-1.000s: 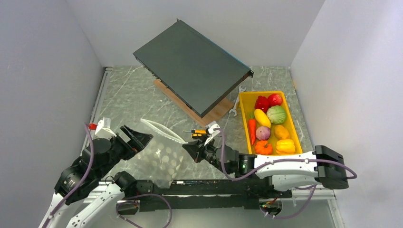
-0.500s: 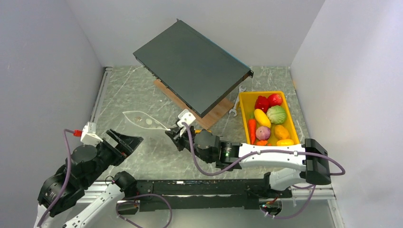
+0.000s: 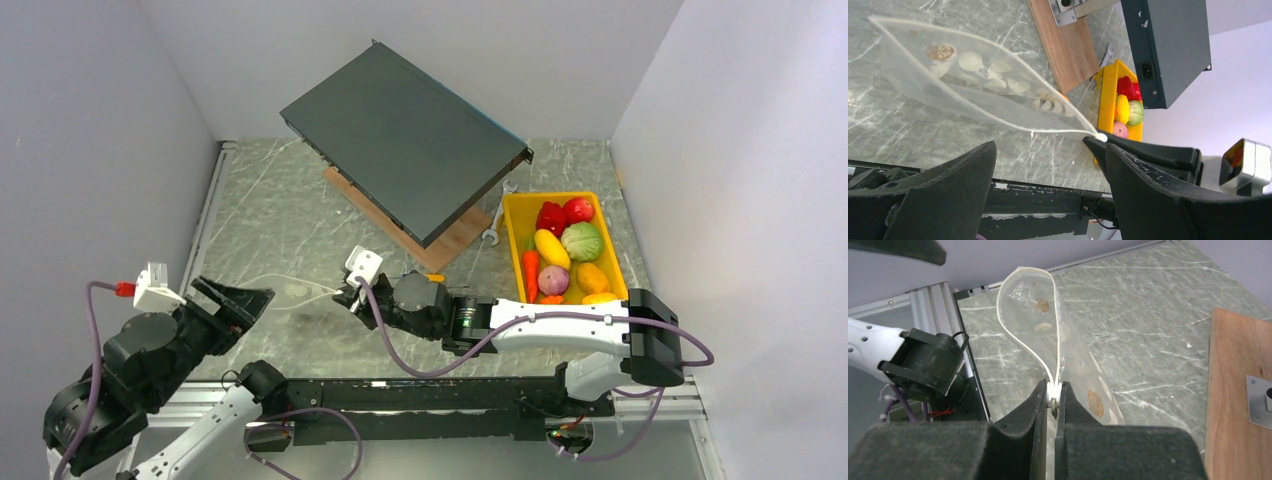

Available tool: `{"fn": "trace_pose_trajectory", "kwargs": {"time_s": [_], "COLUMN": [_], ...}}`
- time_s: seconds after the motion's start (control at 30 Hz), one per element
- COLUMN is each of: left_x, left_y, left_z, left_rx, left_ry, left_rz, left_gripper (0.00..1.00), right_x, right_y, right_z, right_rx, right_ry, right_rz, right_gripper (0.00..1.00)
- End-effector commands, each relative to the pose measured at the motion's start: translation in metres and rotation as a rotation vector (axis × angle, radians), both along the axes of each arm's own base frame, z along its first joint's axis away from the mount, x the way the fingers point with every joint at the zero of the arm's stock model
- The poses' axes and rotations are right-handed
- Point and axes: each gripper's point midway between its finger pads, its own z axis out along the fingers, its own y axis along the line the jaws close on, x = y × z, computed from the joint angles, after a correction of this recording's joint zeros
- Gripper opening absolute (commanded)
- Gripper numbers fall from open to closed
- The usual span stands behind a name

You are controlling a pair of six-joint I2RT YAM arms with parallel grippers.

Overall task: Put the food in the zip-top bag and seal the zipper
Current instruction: Pick up the zipper food storage bag at the center of the board, then adjust the zipper food storage bag at the center of the board.

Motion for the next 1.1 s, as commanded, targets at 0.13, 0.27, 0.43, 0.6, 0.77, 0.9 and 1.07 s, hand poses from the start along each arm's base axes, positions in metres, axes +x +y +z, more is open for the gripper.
{"fn": "trace_pose_trajectory", "kwargs": {"time_s": [0.13, 0.27, 0.43, 0.6, 0.77, 0.9, 1.07], "left_x": [0.021, 0.022, 0.026, 0.033, 0.038, 0.038, 0.04], "left_y": [-0.018, -0.026, -0.024, -0.029, -0.024, -0.023, -0.021], "left_z": [0.0, -0.021, -0.057, -0.065, -0.053, -0.056, -0.065], "left_rx": [-0.053, -0.198, -0.436, -0.543, -0.5, -0.489, -0.521], "left_ry": [0.15, 0.207, 0.258, 0.272, 0.245, 0.275, 0.269], "left_rz": [0.072, 0.126, 0.27, 0.309, 0.329, 0.353, 0.377], "left_gripper": [0.8, 0.66, 0.64, 0.72, 0.72, 0.66, 0.56], "right_x": [-0.002, 0.001, -0.003, -0.004, -0.006, -0.008, -0.011], "right_y": [0.007, 0.005, 0.008, 0.007, 0.009, 0.008, 0.009], "right_z": [0.033, 0.032, 0.03, 0.032, 0.033, 0.033, 0.034], "right_rx": [0.074, 0.1, 0.114, 0.115, 0.119, 0.127, 0.132], "right_ry": [-0.03, 0.004, 0.024, 0.021, 0.027, 0.036, 0.046], "right_rz": [0.011, -0.027, -0.008, -0.004, 0.012, 0.019, 0.031], "right_gripper": [0.0, 0.0, 0.0, 0.0, 0.0, 0.0, 0.0]}}
